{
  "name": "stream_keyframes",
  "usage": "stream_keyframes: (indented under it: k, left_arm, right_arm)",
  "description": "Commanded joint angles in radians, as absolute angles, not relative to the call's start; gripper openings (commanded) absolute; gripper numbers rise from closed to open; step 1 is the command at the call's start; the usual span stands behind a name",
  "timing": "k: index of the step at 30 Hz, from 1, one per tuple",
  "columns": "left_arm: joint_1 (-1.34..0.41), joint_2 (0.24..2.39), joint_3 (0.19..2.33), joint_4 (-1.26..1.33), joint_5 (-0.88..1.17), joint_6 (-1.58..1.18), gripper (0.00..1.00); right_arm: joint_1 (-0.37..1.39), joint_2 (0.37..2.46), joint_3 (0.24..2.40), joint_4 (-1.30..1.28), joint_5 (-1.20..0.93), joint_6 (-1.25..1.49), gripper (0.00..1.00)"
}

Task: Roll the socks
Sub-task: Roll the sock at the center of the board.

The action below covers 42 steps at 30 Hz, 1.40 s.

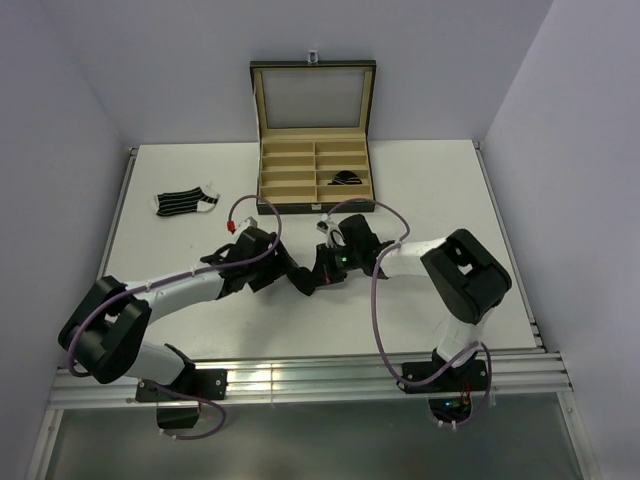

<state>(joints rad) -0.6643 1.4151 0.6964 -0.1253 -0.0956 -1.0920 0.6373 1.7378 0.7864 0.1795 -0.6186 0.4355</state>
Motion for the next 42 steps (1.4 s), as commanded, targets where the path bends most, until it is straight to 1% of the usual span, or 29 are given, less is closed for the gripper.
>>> stream_keyframes:
  k: [1,4,7,18,27,30,33,35,36,37,38,40,42]
  left_arm:
    - [-0.669,1.397,0.67,-0.017,-0.104,-1.121,0.84]
    - [-0.673,1.42,0.669,-0.009,-0.095,-1.121,0.83]
    - [-0.678,1.448,0.676,0.028,-0.087,-1.118,0.81]
    - [-0.683,1.532,0.715,0.02,-0.097,-1.114,0.75]
    - [-0.692,1.592,0.742,0.002,-0.092,-1.12,0.65]
    - [-0.693,1.615,0.753,0.002,-0.095,-1.123,0.6]
    - [-0.696,1.637,0.77,-0.041,-0.101,-1.12,0.52]
    - [-0.698,1.647,0.787,-0.051,-0.103,-1.114,0.42]
    - [-0.699,1.657,0.795,-0.07,-0.103,-1.109,0.26]
    - [-0.699,1.661,0.802,-0.081,-0.103,-1.106,0.21]
    - [-0.698,1.666,0.816,-0.093,-0.103,-1.103,0.16]
    - [-0.699,1.675,0.83,-0.121,-0.1,-1.091,0.1]
    - [-0.699,1.68,0.85,-0.143,-0.098,-1.082,0.06]
  right_arm:
    - [0.595,1.807,0.775,0.227,-0.79,0.543,0.0]
    - [0.554,1.831,0.765,0.267,-0.827,0.595,0.0]
    - [0.542,1.851,0.779,0.242,-0.827,0.598,0.0]
    - [0.499,1.954,0.784,0.313,-0.9,0.707,0.0]
    - [0.474,1.977,0.769,0.327,-0.888,0.753,0.0]
    - [0.469,1.985,0.772,0.33,-0.888,0.765,0.0]
    - [0.469,1.983,0.778,0.304,-0.873,0.756,0.0]
    - [0.469,1.967,0.784,0.281,-0.842,0.73,0.0]
    - [0.471,1.954,0.784,0.261,-0.832,0.72,0.0]
    - [0.471,1.941,0.787,0.246,-0.819,0.707,0.01]
    - [0.471,1.912,0.79,0.229,-0.792,0.669,0.05]
    - [0.477,1.878,0.798,0.169,-0.752,0.626,0.1]
    - [0.489,1.815,0.796,0.126,-0.683,0.566,0.21]
